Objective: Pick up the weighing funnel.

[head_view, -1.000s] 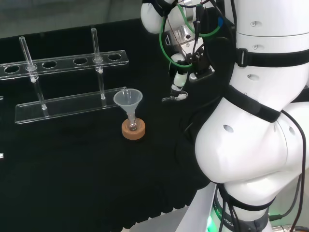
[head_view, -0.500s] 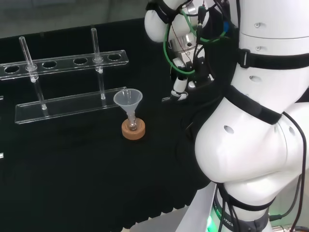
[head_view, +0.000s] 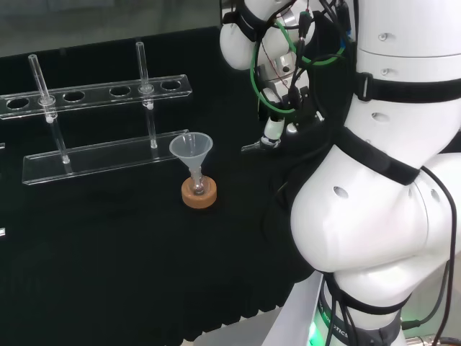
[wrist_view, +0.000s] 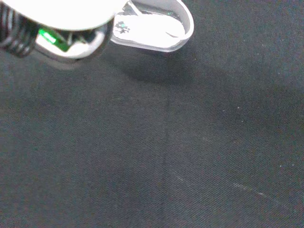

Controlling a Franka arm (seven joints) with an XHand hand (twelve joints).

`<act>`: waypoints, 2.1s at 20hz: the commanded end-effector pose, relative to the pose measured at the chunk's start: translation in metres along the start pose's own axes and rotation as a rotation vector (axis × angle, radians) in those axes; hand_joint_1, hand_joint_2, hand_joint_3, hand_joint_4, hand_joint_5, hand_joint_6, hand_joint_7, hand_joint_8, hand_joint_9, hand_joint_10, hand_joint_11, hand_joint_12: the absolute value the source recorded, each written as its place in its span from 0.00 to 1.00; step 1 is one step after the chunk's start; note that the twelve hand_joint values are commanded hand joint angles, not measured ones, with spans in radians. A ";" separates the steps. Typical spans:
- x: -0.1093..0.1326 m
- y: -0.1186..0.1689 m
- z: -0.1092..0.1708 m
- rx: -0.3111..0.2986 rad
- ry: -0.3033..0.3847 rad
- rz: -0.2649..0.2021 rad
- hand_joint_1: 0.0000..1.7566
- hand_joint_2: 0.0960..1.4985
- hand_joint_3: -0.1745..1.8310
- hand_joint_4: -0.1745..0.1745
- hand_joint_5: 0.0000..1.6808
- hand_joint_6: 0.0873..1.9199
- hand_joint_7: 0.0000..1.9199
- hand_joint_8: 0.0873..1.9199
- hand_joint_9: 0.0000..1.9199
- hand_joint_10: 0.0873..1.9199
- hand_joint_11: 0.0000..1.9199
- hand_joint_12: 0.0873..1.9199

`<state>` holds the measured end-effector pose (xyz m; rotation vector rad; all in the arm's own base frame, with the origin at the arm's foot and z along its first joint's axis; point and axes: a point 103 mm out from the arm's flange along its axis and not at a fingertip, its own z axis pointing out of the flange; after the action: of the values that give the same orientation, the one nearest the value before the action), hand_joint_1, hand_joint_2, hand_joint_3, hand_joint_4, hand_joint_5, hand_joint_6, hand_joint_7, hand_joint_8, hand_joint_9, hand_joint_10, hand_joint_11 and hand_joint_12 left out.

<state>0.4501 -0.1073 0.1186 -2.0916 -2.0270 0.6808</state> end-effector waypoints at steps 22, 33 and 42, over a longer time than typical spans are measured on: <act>-0.001 0.031 0.028 0.037 0.044 -0.043 0.53 0.23 0.40 0.94 0.52 0.04 0.49 0.06 0.28 0.20 0.00 0.66; -0.010 0.029 0.038 0.030 0.063 -0.028 0.56 0.25 0.40 1.00 0.61 0.09 0.53 0.07 0.30 0.21 0.00 0.67; 0.000 0.032 0.044 0.040 0.155 0.021 0.57 0.25 0.41 1.00 0.62 0.11 0.55 0.08 0.32 0.21 0.00 0.68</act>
<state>0.4606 -0.1237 0.0721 -2.0586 -1.9493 0.5847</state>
